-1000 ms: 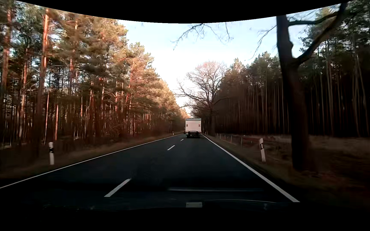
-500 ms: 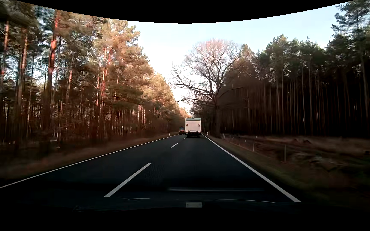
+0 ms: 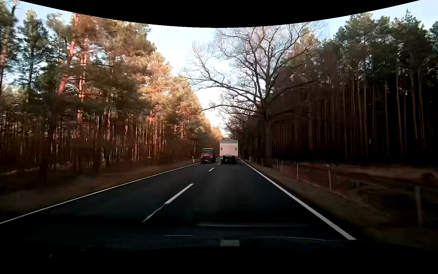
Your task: Follow the waypoints while adhering to traffic rules and regulations
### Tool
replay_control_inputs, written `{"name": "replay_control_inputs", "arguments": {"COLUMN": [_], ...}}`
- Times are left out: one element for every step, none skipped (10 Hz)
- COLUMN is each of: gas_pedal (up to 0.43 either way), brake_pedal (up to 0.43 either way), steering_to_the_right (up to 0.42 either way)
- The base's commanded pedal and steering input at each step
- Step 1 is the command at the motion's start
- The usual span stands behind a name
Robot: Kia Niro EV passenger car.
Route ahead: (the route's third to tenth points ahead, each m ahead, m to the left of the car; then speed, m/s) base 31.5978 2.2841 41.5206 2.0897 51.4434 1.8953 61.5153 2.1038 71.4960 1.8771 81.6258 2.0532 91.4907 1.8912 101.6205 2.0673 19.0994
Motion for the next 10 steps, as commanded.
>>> {"name": "replay_control_inputs", "arguments": {"gas_pedal": [0.138,0.138,0.138,0.138,0.138,0.138,0.138,0.138,0.138,0.138], "brake_pedal": [0.0,0.0,0.0,0.0,0.0,0.0,0.0,0.0,0.0,0.0], "steering_to_the_right": [-0.002,-0.002,-0.001,-0.001,-0.001,0.0,0.0,0.0,0.0,0.0]}}
